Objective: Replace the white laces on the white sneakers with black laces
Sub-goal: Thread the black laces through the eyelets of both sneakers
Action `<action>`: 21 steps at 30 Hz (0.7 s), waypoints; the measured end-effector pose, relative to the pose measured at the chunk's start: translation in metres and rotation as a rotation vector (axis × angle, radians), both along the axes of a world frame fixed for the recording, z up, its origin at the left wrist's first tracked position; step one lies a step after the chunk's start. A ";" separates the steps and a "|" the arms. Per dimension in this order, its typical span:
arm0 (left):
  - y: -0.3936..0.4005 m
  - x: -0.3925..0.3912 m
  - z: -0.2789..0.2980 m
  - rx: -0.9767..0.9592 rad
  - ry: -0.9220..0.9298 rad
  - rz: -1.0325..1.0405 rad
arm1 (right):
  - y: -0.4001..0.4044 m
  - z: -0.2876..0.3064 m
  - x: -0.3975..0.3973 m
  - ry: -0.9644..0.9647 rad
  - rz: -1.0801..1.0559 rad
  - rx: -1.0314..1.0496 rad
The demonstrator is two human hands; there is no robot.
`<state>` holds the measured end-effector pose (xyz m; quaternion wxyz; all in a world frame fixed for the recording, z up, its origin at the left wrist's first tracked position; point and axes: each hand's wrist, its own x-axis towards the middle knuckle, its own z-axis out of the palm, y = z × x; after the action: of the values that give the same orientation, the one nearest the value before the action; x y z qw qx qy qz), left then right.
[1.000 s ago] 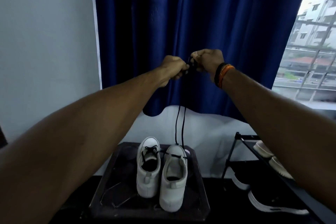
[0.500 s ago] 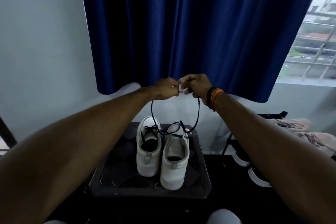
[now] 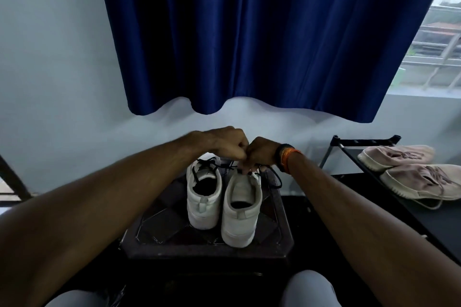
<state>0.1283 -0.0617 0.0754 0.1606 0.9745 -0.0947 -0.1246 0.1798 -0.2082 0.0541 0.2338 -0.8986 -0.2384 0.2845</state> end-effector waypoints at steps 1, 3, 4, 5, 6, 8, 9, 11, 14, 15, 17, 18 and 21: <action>-0.002 -0.001 -0.003 -0.016 0.055 0.010 | -0.001 -0.002 0.000 -0.003 0.007 -0.011; -0.002 -0.004 -0.006 0.013 0.127 0.021 | -0.003 -0.006 0.000 -0.012 0.020 -0.021; -0.002 -0.005 -0.008 0.036 0.140 0.028 | -0.004 -0.008 0.000 -0.007 0.017 -0.015; 0.000 -0.006 -0.012 0.049 0.142 0.035 | -0.005 -0.010 0.000 -0.003 0.012 -0.005; 0.000 -0.007 -0.015 0.053 0.137 0.052 | -0.006 -0.011 -0.001 -0.007 0.011 0.003; -0.001 -0.009 -0.019 0.053 0.114 0.103 | -0.006 -0.012 -0.002 -0.037 0.006 0.006; -0.002 -0.010 -0.021 0.050 0.107 0.132 | -0.006 -0.013 -0.002 -0.061 0.003 -0.001; -0.006 -0.010 -0.020 0.055 0.115 0.214 | -0.007 -0.014 -0.005 -0.127 0.004 -0.026; -0.010 -0.006 -0.020 0.033 0.128 0.369 | -0.008 -0.015 -0.010 -0.229 -0.002 -0.048; -0.012 -0.005 -0.020 0.007 0.137 0.412 | -0.008 -0.016 -0.011 -0.243 -0.013 -0.040; -0.012 -0.003 -0.019 -0.058 0.189 0.489 | -0.008 -0.017 -0.014 -0.244 -0.040 -0.020; -0.011 -0.003 -0.017 -0.089 0.240 0.512 | -0.008 -0.017 -0.014 -0.239 -0.052 -0.010; -0.005 -0.006 -0.012 -0.132 0.380 0.527 | -0.009 -0.021 -0.017 -0.243 -0.049 -0.003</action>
<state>0.1225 -0.0668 0.0630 0.2647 0.9123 0.1848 -0.2519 0.1629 -0.2177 0.0329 0.2089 -0.9324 -0.2425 0.1679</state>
